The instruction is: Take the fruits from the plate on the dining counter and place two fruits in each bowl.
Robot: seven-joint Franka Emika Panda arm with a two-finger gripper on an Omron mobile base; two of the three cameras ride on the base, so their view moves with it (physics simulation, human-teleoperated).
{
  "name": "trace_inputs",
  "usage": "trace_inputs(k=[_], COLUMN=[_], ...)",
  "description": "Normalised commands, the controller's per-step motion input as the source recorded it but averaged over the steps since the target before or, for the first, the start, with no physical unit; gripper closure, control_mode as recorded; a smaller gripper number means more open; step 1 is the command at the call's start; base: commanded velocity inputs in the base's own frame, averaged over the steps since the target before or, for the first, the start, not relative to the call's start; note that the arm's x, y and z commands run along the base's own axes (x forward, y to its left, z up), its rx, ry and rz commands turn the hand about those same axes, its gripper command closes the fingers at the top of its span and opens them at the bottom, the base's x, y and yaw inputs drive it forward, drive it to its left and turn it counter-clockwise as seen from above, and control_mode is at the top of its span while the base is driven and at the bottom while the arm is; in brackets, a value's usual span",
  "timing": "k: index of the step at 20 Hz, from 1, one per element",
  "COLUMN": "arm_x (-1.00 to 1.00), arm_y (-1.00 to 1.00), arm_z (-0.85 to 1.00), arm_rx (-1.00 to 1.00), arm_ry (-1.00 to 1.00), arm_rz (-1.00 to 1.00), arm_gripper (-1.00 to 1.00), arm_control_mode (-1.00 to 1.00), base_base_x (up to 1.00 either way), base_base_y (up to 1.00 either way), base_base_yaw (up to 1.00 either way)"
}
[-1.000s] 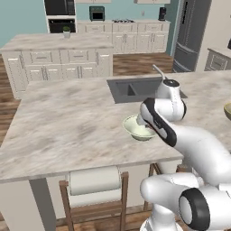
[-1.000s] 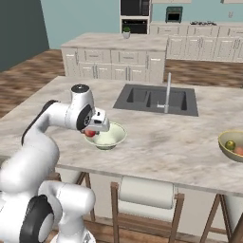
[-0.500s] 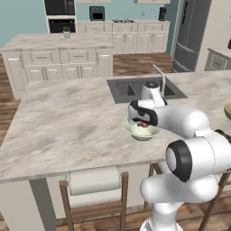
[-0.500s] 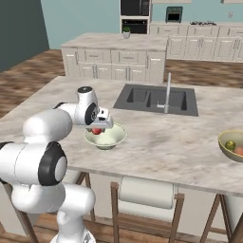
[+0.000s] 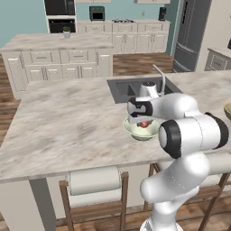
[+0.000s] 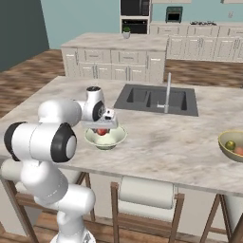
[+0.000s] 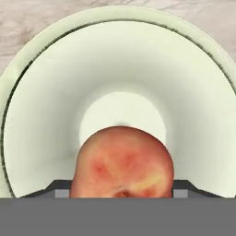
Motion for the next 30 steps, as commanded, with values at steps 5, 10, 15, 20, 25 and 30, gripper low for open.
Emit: trace_inputs(k=[5,10,15,20,25,30], arm_x=[0.01,0.0,0.13,0.13,0.01,0.0], arm_y=[-0.05,0.0,0.0,0.0,0.0,0.0], arm_z=[-0.51,-0.18,0.0,0.0,0.0,0.01], arm_rx=[0.01,0.0,0.0,0.0,0.0,0.0], arm_ry=[0.0,0.0,0.0,0.0,0.0,0.0], arm_rz=[0.01,0.0,0.0,0.0,0.0,0.0], arm_gripper=[1.0,1.0,1.0,-1.0,-1.0,-1.0], arm_control_mode=[-1.0,-1.0,-1.0,-1.0,-1.0,-1.0], base_base_x=[0.0,0.0,0.0,0.0,0.0,0.0], base_base_y=[0.0,0.0,0.0,0.0,0.0,0.0], base_base_yaw=[0.0,0.0,0.0,0.0,0.0,0.0])
